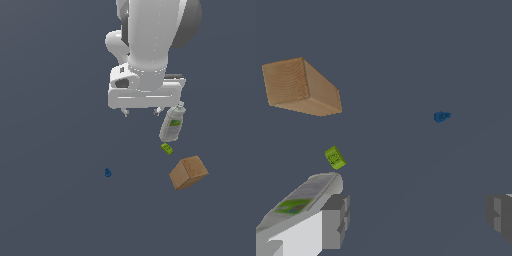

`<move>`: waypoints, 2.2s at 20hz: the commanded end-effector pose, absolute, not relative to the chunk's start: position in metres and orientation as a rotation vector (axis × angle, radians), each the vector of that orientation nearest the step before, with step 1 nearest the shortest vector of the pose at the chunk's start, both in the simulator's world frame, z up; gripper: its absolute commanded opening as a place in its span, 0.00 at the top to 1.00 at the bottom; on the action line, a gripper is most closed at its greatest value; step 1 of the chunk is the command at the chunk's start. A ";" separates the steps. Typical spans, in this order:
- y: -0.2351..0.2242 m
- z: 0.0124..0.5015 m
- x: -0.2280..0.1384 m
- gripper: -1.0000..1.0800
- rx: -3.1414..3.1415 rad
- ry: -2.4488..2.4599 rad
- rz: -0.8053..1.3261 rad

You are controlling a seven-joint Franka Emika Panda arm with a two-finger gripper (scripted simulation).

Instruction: Pick up a designated object from a clutter of objects.

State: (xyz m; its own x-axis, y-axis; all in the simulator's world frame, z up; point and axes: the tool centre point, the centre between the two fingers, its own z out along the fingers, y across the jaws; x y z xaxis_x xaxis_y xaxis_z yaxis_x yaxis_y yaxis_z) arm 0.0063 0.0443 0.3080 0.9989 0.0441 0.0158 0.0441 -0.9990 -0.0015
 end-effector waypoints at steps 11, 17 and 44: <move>0.086 0.289 0.045 0.04 -3.143 -0.154 -0.018; 0.129 0.264 0.077 0.04 -3.140 -0.231 -0.012; 0.231 0.187 0.123 0.04 -3.119 -0.381 0.001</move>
State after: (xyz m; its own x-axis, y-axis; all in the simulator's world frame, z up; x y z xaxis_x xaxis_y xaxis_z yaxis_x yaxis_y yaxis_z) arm 0.1236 0.2315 0.1905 0.9706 0.2409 0.0000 0.2409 -0.9706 -0.0001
